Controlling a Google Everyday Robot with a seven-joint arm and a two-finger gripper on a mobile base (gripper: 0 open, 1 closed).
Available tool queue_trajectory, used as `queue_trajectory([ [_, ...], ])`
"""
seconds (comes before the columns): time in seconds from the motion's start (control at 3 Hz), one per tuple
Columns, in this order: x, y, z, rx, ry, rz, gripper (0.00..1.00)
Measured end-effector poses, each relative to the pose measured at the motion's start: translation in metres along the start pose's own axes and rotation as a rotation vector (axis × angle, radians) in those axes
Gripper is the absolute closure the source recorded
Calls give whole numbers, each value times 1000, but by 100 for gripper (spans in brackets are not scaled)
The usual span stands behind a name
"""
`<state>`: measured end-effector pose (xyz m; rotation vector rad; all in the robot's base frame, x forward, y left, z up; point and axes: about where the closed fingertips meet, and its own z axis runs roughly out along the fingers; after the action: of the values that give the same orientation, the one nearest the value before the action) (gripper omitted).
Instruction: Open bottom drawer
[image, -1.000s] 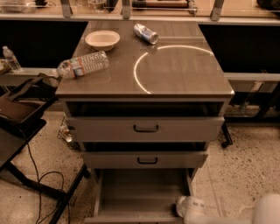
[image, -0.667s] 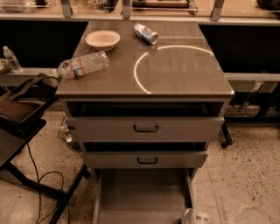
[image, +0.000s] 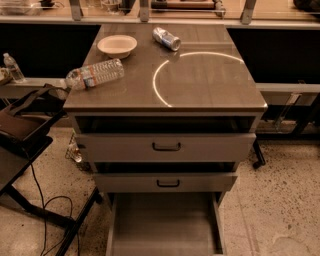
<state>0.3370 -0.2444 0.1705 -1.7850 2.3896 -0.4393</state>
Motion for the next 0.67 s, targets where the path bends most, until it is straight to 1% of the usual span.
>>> queue_trajectory([
  [0.33, 0, 0, 0, 0, 0, 0, 100],
  [0.67, -13, -13, 10, -17, -23, -45, 100],
])
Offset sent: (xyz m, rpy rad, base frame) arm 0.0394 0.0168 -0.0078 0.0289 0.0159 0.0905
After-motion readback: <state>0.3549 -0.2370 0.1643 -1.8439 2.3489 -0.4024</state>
